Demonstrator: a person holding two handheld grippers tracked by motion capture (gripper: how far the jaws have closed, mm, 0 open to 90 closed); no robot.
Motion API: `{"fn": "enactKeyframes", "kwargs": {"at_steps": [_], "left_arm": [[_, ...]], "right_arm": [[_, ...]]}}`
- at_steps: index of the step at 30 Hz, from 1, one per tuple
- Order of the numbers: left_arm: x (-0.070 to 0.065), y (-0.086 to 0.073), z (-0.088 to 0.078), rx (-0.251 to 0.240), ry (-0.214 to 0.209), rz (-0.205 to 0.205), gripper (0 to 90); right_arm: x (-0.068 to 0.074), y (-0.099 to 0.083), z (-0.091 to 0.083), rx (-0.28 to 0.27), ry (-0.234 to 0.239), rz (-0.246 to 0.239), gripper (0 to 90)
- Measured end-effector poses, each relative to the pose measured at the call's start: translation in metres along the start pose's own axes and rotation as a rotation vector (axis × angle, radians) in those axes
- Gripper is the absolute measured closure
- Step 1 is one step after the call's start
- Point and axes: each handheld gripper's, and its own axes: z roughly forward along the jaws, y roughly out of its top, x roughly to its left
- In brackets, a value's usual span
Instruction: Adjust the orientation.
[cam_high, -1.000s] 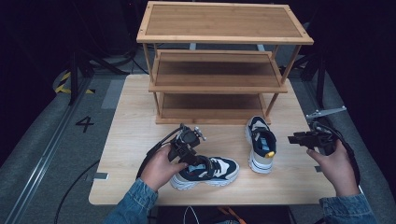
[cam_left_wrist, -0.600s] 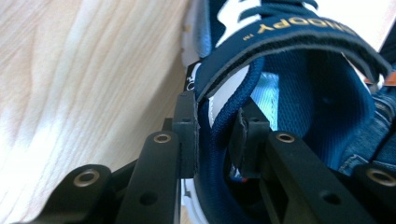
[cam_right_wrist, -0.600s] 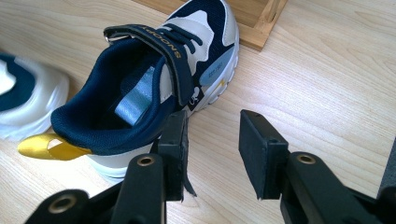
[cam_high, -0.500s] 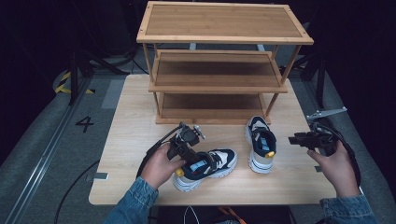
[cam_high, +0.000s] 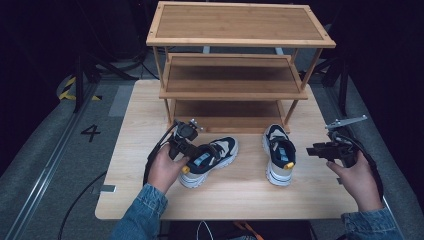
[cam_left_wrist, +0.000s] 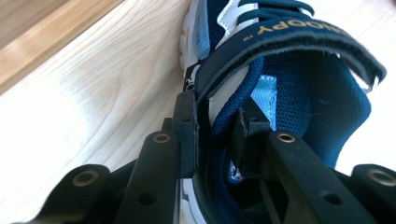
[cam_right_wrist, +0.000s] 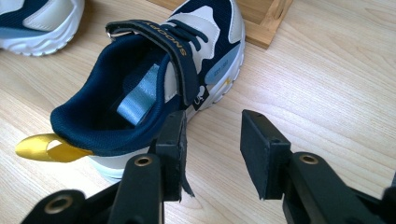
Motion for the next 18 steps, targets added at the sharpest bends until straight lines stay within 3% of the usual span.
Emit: {"fn": "enactKeyframes", "kwargs": {"at_steps": [6,9,15,18], "left_arm": [[-0.001,-0.003,-0.007,-0.009,-0.014,-0.002,68.4],[0.002,-0.008,-0.024,-0.053,-0.035,-0.019,64.2],[0.008,-0.023,-0.045,-0.047,0.017,-0.041,63.8],[0.014,-0.029,-0.045,0.002,0.046,-0.065,66.2]], "right_arm": [[-0.001,0.001,0.001,0.000,0.002,0.007,59.8],[0.000,0.003,0.000,-0.005,0.002,0.003,59.6],[0.001,0.007,0.001,-0.009,0.007,-0.005,59.6],[0.002,0.009,0.001,-0.010,0.009,-0.010,59.7]]}}
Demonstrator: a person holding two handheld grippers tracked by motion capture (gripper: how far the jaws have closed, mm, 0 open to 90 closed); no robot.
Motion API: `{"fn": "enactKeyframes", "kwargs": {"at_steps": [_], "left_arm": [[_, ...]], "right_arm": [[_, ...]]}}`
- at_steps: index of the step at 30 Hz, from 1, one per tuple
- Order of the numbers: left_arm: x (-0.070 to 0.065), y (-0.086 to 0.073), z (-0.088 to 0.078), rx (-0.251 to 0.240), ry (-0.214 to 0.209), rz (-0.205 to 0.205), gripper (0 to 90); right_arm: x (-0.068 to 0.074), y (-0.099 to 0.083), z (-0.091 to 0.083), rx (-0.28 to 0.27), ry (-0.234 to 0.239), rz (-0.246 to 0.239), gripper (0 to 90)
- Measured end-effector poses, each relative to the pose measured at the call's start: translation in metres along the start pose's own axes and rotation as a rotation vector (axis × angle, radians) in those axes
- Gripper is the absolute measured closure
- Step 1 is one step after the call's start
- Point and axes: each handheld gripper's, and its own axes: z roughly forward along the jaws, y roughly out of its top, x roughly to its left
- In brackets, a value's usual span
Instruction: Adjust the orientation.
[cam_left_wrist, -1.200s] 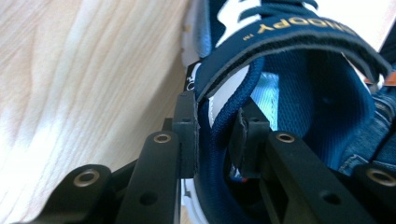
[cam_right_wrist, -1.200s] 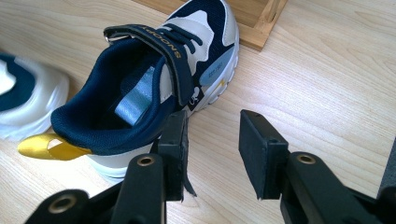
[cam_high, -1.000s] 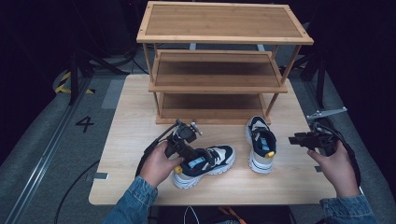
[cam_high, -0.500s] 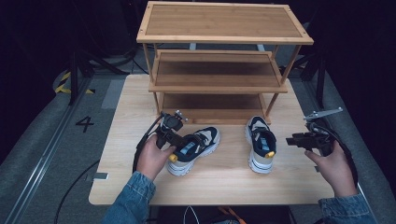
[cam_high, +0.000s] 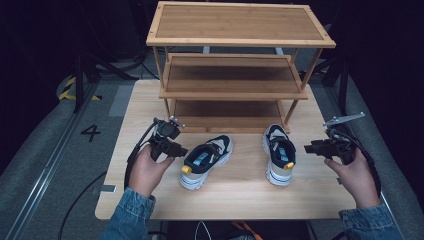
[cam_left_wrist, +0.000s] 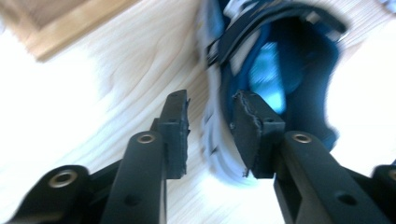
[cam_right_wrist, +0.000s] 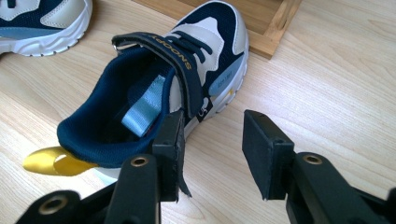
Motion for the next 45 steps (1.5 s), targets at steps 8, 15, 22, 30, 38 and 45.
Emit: {"fn": "enactKeyframes", "kwargs": {"at_steps": [8,15,22,30,38,45], "left_arm": [[0.003,-0.008,0.018,0.144,-0.030,-0.004,80.8],[-0.008,-0.005,0.022,0.186,-0.096,0.037,89.2],[-0.023,0.001,0.030,0.195,-0.158,0.109,88.9],[-0.052,0.014,0.040,0.226,-0.228,0.215,85.9],[-0.079,0.021,0.048,0.217,-0.246,0.302,81.9],[-0.083,0.018,0.030,0.164,-0.228,0.286,63.2]], "right_arm": [[0.003,0.004,0.000,-0.007,0.001,-0.010,59.9],[0.003,0.004,-0.002,-0.013,0.000,-0.015,59.9],[0.004,0.003,-0.004,-0.015,-0.003,-0.014,59.6],[0.002,-0.004,-0.009,-0.018,-0.013,-0.003,59.7],[0.000,-0.008,-0.012,-0.019,-0.019,0.007,59.7],[0.001,-0.006,-0.011,-0.020,-0.018,0.003,59.5]]}}
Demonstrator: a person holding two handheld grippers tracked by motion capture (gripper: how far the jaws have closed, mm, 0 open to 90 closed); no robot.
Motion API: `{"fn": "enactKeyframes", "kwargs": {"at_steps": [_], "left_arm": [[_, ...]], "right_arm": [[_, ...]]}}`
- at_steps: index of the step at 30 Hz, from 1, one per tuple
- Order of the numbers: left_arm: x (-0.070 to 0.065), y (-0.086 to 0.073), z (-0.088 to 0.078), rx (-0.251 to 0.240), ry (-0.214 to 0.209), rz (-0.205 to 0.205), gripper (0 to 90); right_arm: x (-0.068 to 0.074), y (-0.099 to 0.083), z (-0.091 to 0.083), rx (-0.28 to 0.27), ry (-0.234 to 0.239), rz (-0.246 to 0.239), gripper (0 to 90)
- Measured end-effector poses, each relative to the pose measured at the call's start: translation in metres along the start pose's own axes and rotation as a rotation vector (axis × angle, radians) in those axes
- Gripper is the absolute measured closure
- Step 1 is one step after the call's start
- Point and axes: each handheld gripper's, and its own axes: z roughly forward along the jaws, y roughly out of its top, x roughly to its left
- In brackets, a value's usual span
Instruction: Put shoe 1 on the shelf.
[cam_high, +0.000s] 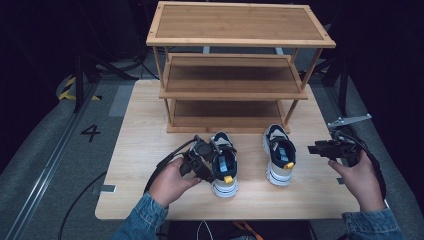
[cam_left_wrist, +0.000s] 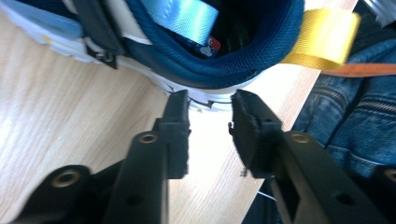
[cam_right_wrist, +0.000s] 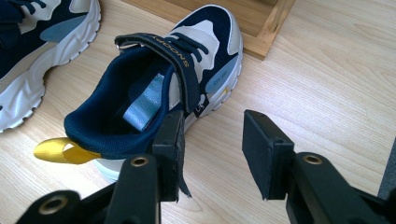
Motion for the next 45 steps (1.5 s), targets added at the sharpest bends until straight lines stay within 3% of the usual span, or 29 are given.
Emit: {"fn": "enactKeyframes", "kwargs": {"at_steps": [3,6,9,18,23,27,33,42,45], "left_arm": [[-0.002,-0.001,-0.008,-0.043,0.013,0.003,53.1],[-0.005,0.000,-0.014,-0.087,0.015,0.020,48.9],[-0.006,0.001,-0.016,-0.128,0.007,0.023,47.5],[-0.011,0.008,-0.016,-0.188,0.004,0.039,45.3],[-0.016,0.016,-0.012,-0.207,-0.023,0.058,44.8],[-0.018,0.022,-0.003,-0.168,-0.039,0.087,44.5],[-0.018,0.029,0.011,-0.137,-0.054,0.097,44.0],[-0.020,0.031,0.031,-0.058,-0.044,0.103,53.6],[-0.023,0.032,0.036,-0.044,-0.016,0.116,56.4]], "right_arm": [[0.000,0.000,0.000,-0.001,0.002,-0.002,59.4],[0.001,0.000,0.000,0.000,0.000,-0.001,59.4],[0.000,-0.001,-0.001,-0.002,-0.001,0.000,59.3],[-0.002,-0.004,-0.003,-0.001,-0.005,0.009,59.3],[-0.003,-0.008,-0.005,-0.003,-0.010,0.014,59.3],[-0.005,-0.013,-0.009,-0.008,-0.017,0.027,59.2],[-0.006,-0.016,-0.010,-0.005,-0.026,0.029,58.8],[-0.007,-0.018,-0.012,-0.008,-0.025,0.032,58.7],[-0.006,-0.017,-0.011,-0.006,-0.025,0.032,58.8]]}}
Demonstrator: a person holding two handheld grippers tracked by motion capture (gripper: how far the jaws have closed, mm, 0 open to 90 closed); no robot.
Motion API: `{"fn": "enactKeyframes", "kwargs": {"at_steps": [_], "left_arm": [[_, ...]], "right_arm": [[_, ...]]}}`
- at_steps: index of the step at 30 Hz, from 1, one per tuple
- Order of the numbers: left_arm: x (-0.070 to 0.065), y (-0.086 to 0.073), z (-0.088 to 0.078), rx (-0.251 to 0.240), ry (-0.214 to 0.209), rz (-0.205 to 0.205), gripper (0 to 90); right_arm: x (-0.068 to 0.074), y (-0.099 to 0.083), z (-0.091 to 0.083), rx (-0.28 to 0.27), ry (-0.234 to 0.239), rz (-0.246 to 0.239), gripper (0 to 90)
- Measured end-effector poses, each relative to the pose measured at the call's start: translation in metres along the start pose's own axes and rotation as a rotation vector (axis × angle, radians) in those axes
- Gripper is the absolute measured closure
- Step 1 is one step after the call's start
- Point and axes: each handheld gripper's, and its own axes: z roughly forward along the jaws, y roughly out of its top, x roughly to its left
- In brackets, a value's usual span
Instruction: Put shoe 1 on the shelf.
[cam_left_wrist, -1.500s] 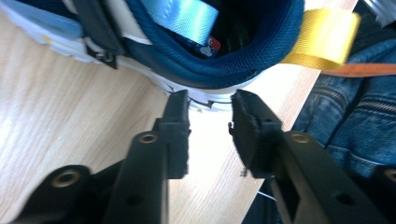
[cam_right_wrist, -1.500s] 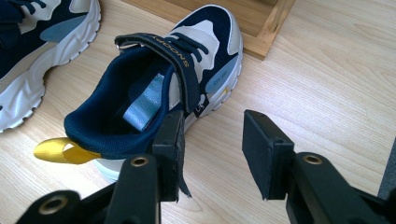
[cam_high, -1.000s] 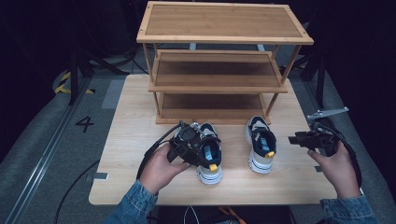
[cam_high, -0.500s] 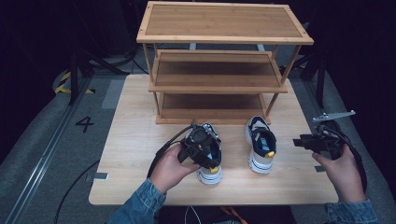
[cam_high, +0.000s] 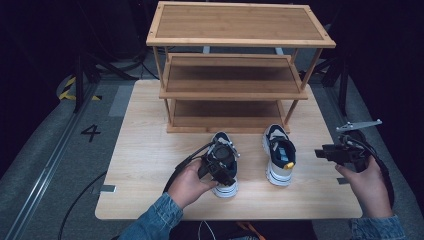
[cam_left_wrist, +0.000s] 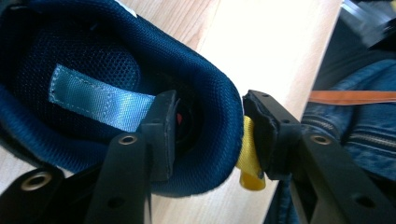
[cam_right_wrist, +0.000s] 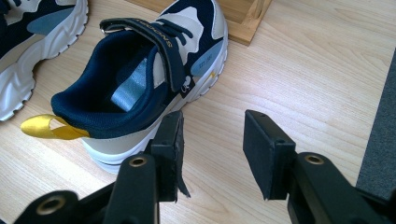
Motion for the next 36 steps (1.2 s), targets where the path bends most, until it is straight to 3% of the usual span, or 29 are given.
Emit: {"fn": "enactKeyframes", "kwargs": {"at_steps": [6,12,25,36], "left_arm": [[0.000,-0.002,-0.001,-0.019,0.000,0.018,61.3],[-0.003,-0.001,-0.003,-0.014,0.003,0.063,69.4],[-0.002,0.010,-0.020,-0.028,0.008,0.071,69.2],[0.024,0.023,-0.039,-0.039,0.035,0.066,69.2]], "right_arm": [[0.002,0.001,0.001,0.000,0.001,-0.010,58.8],[0.002,0.001,0.000,0.000,-0.002,-0.010,59.1],[0.000,-0.002,-0.007,-0.021,-0.010,-0.008,59.1],[-0.002,-0.005,-0.008,-0.021,-0.013,-0.002,59.2]]}}
